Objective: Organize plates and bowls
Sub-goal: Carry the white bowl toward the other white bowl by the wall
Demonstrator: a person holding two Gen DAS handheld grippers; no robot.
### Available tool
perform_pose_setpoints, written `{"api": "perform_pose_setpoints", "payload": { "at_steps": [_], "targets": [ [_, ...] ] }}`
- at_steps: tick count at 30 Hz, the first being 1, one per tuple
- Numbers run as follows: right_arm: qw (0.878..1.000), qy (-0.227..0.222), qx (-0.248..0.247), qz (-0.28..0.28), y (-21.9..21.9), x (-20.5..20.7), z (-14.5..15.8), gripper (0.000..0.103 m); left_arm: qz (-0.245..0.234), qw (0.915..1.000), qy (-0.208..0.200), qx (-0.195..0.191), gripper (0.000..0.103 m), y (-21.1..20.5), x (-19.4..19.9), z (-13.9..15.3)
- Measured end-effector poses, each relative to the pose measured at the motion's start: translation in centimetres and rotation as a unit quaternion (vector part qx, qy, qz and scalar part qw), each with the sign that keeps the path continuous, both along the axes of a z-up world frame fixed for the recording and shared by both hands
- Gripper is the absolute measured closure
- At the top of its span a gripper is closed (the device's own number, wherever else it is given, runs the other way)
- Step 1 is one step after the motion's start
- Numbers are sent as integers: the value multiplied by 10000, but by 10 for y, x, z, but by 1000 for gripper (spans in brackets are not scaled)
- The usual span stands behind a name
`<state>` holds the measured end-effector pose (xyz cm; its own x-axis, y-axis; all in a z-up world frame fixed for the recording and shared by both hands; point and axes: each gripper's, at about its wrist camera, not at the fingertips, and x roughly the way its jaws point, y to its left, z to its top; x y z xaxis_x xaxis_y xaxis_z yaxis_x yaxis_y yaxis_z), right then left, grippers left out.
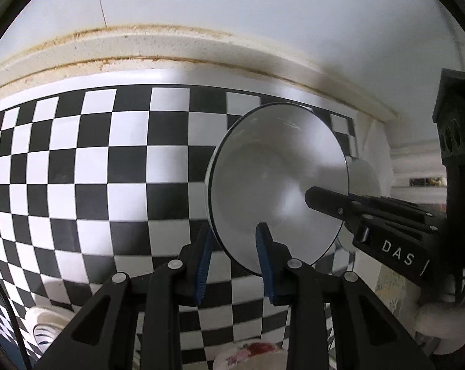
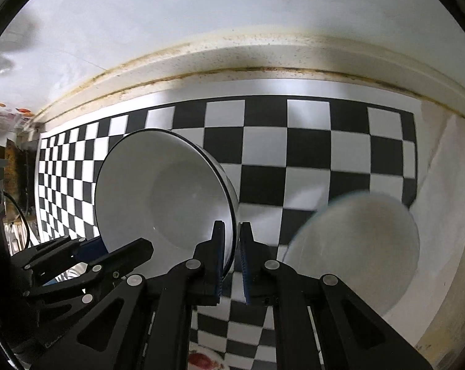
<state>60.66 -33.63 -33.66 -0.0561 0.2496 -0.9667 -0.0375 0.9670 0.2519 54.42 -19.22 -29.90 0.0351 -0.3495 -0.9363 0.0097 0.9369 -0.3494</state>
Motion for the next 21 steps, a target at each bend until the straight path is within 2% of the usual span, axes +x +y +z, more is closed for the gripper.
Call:
{"api": "perform_pose_setpoints", "payload": {
  "at_steps": [7,13,21],
  "targets": [
    [9994,-255,40,-212,2,-48,43,92,-193,9993,-301,-104,78,10,-38,37],
    [9983,-443,111,-365,1,-110,79,92,-398,9976,-547,-153,78,13,-83,65],
    [9970,-497,190,-558,3,-184,96,91,-647,9953,-685,-228,78,12,-142,83]
  ]
}}
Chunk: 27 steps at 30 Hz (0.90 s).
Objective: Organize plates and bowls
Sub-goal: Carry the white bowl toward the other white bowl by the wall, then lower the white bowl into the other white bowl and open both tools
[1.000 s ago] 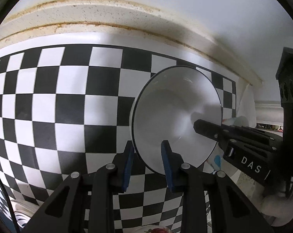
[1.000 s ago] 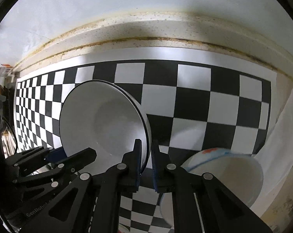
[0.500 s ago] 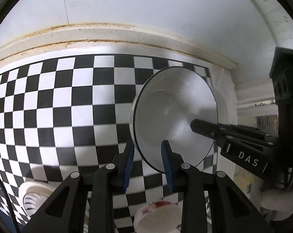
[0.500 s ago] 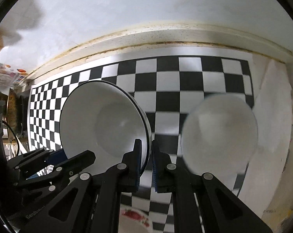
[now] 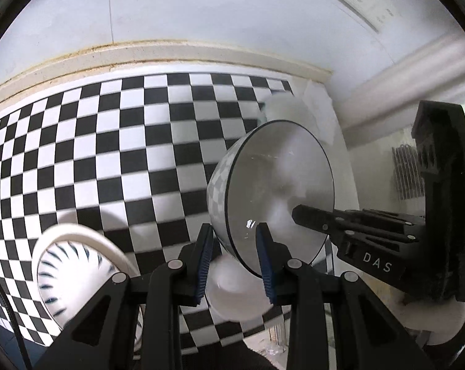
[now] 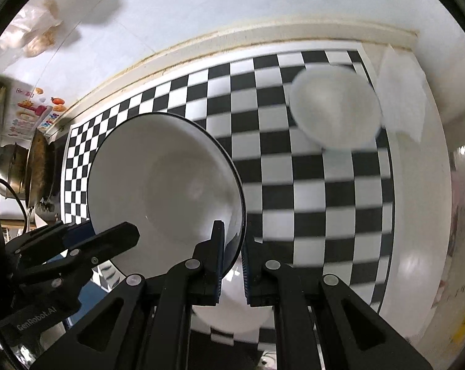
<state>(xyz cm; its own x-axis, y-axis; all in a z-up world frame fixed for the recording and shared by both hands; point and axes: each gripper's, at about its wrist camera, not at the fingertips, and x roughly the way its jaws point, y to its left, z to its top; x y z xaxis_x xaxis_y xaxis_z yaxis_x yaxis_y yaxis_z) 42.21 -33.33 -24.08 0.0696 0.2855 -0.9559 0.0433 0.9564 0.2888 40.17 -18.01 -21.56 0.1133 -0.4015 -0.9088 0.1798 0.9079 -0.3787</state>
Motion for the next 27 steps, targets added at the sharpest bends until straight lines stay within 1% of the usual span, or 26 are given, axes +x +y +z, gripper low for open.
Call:
{"api": "perform_pose_setpoints", "payload": {
  "at_steps": [5,12,19,27],
  "targets": [
    [9999,117,25,-97,0,-43,-11,91,-109,9998,191,18,78,-1,-31,-15],
    [9988,415,35,-241,0,-90,-43,90,-293,9983,482,131,78,-8,-60,-42],
    [9975,631,-9,-307,-5,-113,-67,89,-460,9962,691,280,78,-18,-74,-62],
    [9964,789,-98,-287,-2,-118,-81,89,-635,9931,851,500,78,-24,-76,-77]
  ]
}}
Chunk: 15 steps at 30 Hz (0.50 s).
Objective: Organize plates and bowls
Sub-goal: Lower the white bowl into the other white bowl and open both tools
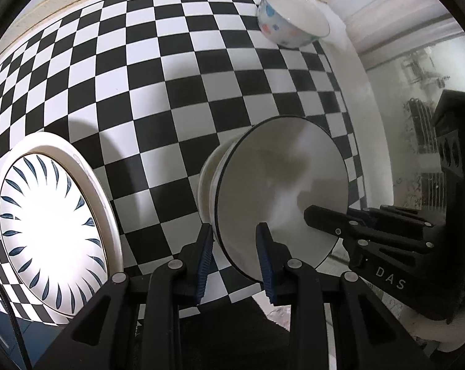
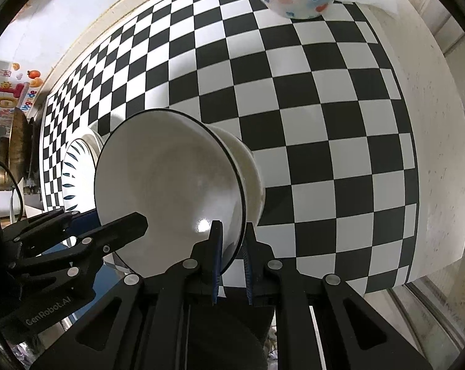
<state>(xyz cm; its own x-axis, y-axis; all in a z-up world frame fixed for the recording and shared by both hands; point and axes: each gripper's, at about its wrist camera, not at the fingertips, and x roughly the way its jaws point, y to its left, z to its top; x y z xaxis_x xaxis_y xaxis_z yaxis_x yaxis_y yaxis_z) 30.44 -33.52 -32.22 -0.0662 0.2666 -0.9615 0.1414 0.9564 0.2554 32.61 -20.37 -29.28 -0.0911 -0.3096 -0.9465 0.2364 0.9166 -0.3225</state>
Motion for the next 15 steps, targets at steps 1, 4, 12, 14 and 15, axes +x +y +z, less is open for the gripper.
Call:
{"api": "perform_pose_setpoints", "payload": {
  "at_steps": [1,4,12,14,15],
  "targets": [
    [10000,11,-23,12,0,0,-1,89,-18,10000,7,32,78,-1,0,-1],
    [10000,60,-31,20,1,-1,-5,89,-54,9999,15,110,78,-4,0,-5],
    [9998,117,-155,98,6,1,-10,87,-155,9994,14,302,78,-11,-3,-11],
    [9997,115,-181,101,8,2,-10,86,-156,9994,23,314,78,-11,-3,-12],
    [9997,117,-188,92,9,3,-10,86,-147,9994,33,313,78,-10,-2,-12]
  ]
}}
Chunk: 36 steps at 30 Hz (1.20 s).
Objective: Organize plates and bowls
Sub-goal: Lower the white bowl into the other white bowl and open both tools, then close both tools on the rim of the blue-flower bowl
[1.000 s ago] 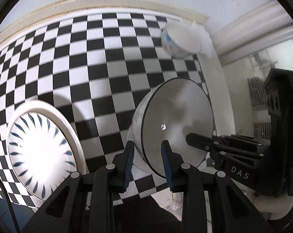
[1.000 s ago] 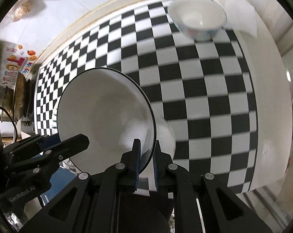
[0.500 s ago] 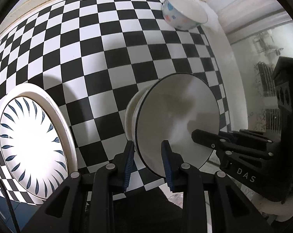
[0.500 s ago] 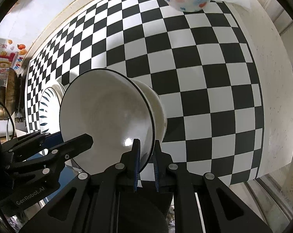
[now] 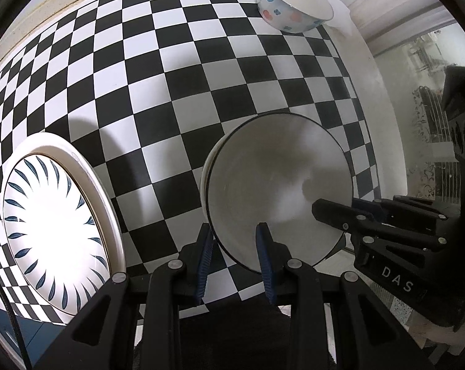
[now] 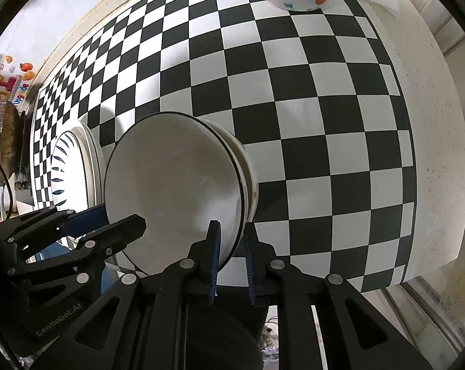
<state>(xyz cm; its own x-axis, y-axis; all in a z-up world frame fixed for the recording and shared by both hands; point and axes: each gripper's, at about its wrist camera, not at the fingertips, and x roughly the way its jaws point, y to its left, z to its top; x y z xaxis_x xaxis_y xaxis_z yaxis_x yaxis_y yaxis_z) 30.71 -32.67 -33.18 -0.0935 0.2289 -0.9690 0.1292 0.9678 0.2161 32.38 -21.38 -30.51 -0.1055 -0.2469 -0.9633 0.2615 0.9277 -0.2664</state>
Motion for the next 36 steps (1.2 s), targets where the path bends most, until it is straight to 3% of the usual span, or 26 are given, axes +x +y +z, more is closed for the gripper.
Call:
{"api": "perform_pose_setpoints", "payload": {
  "at_steps": [5,14,22,27,28,29,31,36],
  "targets": [
    [9998,61,134,-147,-3,1,-2,80,61,10000,38,-65,78,3,2,2],
    [9992,-44,266,-288,-11,-2,7,80,59,9999,-70,-103,78,8,-4,13],
    [9988,-295,271,-289,-17,-6,34,79,322,9979,-458,-310,76,24,-2,59],
    [9957,-625,418,-533,-33,-2,60,72,558,9921,-1024,-456,71,29,18,101],
    [9950,-698,436,-568,-37,0,64,66,588,9912,-1093,-458,70,28,25,105],
    [9939,-778,471,-617,-42,3,69,58,595,9909,-1123,-445,70,26,31,107],
    [9922,-878,524,-706,-51,12,75,52,640,9907,-1101,-475,70,20,50,109],
    [9895,-941,450,-998,-81,42,77,51,697,9909,-1052,-471,70,2,94,103]
  ]
}}
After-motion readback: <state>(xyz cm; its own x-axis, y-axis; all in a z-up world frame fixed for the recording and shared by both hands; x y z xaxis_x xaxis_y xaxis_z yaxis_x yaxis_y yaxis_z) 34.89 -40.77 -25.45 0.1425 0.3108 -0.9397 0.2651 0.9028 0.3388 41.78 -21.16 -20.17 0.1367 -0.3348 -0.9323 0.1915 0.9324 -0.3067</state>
